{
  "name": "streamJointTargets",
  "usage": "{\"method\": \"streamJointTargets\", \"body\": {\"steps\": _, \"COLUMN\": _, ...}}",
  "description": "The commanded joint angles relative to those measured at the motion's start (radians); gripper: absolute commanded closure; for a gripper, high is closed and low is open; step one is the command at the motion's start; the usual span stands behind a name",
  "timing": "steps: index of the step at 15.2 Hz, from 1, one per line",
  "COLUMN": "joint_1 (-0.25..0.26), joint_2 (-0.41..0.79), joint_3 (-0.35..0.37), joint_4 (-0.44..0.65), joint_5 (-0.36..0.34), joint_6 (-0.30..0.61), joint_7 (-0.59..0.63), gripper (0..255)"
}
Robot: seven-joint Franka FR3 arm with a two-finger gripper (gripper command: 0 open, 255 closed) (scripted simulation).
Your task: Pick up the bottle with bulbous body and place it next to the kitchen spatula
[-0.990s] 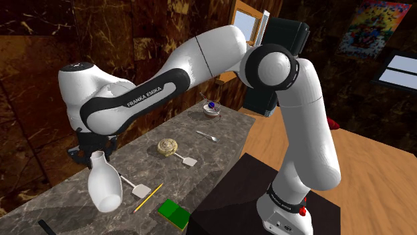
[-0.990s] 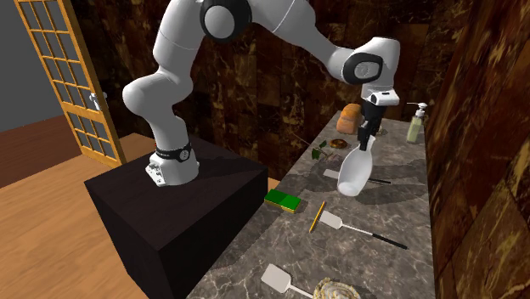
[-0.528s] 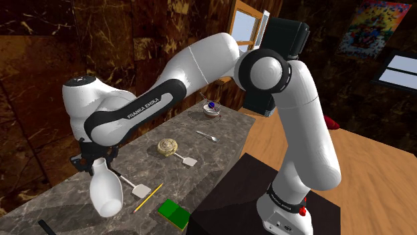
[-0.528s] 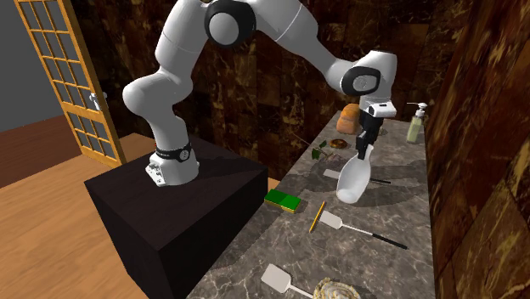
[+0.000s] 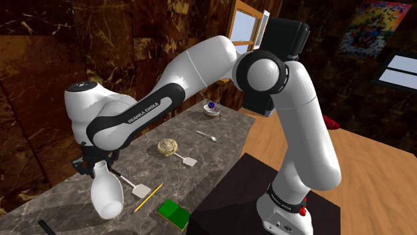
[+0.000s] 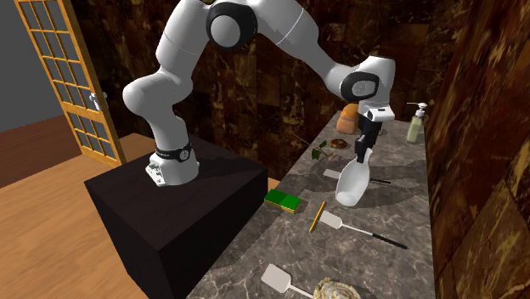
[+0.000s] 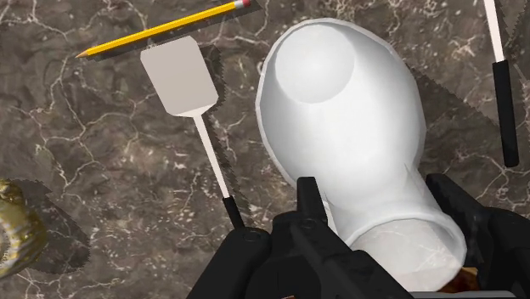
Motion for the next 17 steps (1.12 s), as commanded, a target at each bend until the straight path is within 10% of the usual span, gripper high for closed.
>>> {"method": "streamJointTargets", "body": {"steps": 1, "joint_1": 0.0, "joint_2": 0.0, "joint_3": 0.0, "joint_4": 0.001, "joint_5": 0.0, "joint_6": 0.0, "joint_7": 0.0, "gripper": 255}}
{"method": "streamJointTargets", "body": {"steps": 2, "joint_1": 0.0, "joint_2": 0.0, "joint_3": 0.0, "joint_4": 0.001, "joint_5": 0.0, "joint_6": 0.0, "joint_7": 0.0, "gripper": 0}}
{"method": "streamJointTargets", "body": {"steps": 17, "joint_1": -0.012, "joint_2": -0.075, "joint_3": 0.023, "joint_4": 0.012, "joint_5": 0.032, "joint_6": -0.084, "joint_7": -0.018, "gripper": 0}}
